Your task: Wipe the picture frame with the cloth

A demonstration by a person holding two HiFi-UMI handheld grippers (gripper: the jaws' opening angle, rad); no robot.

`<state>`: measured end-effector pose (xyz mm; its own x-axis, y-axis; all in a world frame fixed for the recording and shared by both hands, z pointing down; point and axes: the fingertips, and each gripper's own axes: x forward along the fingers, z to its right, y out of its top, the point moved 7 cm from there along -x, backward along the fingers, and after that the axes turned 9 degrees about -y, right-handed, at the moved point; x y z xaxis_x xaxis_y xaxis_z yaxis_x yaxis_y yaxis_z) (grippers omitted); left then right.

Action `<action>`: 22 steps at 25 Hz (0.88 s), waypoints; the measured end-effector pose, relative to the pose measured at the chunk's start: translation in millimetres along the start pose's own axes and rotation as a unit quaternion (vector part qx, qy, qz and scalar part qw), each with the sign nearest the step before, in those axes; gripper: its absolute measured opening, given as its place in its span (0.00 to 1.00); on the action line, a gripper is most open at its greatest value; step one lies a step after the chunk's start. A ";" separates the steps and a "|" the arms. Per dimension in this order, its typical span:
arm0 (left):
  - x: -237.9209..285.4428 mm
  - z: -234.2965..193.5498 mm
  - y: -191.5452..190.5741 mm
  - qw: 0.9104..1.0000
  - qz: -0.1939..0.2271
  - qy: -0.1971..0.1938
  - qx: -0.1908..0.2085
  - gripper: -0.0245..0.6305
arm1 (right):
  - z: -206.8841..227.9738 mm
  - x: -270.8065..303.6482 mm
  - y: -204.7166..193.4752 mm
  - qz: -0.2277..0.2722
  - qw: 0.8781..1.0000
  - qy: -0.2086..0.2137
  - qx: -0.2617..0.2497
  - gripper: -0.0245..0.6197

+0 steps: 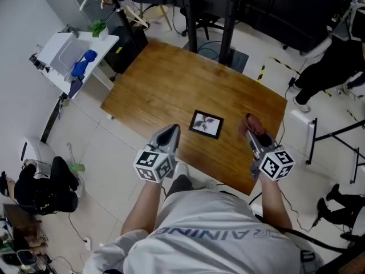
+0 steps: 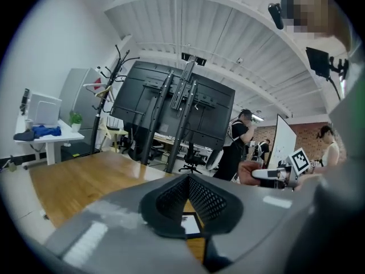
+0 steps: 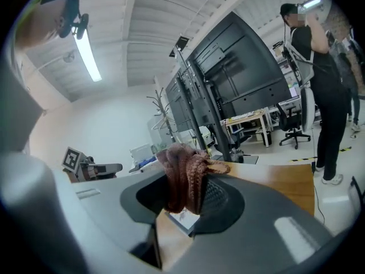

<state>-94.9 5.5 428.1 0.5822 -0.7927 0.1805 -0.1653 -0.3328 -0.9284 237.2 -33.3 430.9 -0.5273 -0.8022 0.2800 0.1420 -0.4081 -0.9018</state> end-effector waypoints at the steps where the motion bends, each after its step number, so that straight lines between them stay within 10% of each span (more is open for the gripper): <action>1: 8.3 -10.7 4.7 1.000 -0.003 -0.011 0.000 0.04 | -1.6 5.7 3.8 0.002 1.000 -0.012 0.002 0.23; 12: 66.4 -96.2 20.7 0.991 -0.054 -0.118 0.003 0.04 | -34.3 61.3 11.2 0.008 0.994 -0.109 0.024 0.23; 22: 90.0 -96.1 -51.8 0.980 -0.148 -0.132 -0.029 0.04 | -32.0 100.7 -32.3 -0.067 0.992 -0.076 0.075 0.23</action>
<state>-110.4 -97.7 523.6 0.7956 -0.5004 0.3415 0.0013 -0.5623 -0.8269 152.8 -87.0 477.7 -0.4180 -0.7890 0.4503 0.2079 -0.5656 -0.7980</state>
